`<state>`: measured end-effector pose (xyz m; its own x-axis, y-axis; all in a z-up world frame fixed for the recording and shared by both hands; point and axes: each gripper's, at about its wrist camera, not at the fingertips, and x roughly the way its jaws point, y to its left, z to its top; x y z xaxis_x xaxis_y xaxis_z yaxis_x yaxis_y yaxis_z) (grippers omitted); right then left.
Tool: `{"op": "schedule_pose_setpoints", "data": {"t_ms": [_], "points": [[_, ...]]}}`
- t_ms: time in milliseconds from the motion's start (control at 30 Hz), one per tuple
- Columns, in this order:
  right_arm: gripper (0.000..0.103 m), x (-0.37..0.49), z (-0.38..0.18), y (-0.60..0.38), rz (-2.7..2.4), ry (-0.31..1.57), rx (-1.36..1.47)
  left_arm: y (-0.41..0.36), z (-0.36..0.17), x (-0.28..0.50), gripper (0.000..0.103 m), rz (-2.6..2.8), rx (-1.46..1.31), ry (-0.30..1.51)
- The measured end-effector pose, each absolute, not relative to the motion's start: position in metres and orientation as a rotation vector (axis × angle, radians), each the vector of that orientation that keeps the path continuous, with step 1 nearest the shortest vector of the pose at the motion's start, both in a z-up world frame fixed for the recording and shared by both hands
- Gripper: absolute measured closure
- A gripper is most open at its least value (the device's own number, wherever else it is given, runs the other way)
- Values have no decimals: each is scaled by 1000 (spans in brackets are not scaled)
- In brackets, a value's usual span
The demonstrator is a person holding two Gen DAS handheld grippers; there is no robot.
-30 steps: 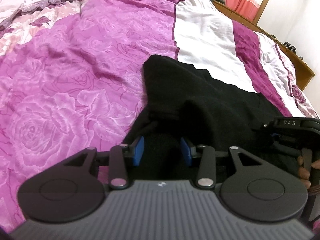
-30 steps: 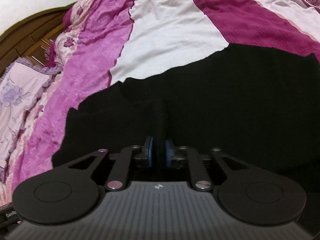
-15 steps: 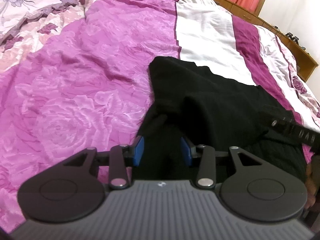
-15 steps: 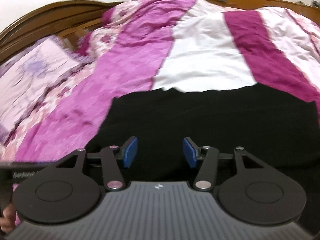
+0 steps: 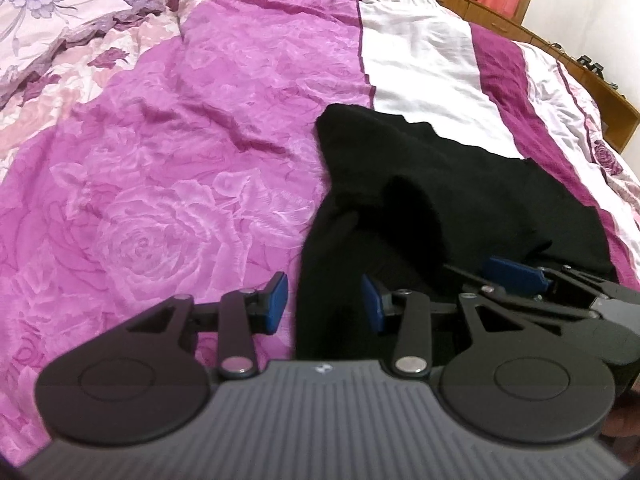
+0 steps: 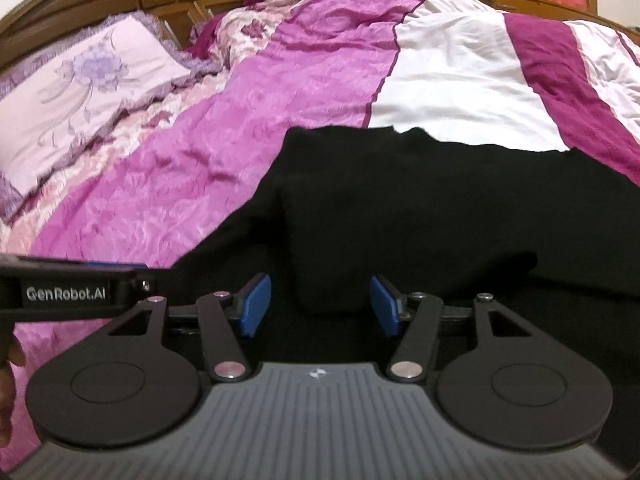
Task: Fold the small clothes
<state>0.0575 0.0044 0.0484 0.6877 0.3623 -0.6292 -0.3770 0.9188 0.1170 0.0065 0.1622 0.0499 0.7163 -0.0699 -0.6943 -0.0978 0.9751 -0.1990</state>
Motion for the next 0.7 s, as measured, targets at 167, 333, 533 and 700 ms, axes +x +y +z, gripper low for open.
{"op": "schedule_pose_setpoints", "data": {"t_ms": [167, 333, 533, 700], "points": [[40, 64, 38, 22, 394, 696, -90, 167, 44, 5, 60, 10, -248, 778], [42, 69, 29, 33, 356, 682, -141, 169, 42, 4, 60, 12, -242, 775], [80, 70, 30, 31, 311, 654, -160, 170, 42, 3, 60, 11, -247, 772], [95, 68, 44, 11, 335, 625, -50, 169, 44, 2, 60, 4, -253, 768]]}}
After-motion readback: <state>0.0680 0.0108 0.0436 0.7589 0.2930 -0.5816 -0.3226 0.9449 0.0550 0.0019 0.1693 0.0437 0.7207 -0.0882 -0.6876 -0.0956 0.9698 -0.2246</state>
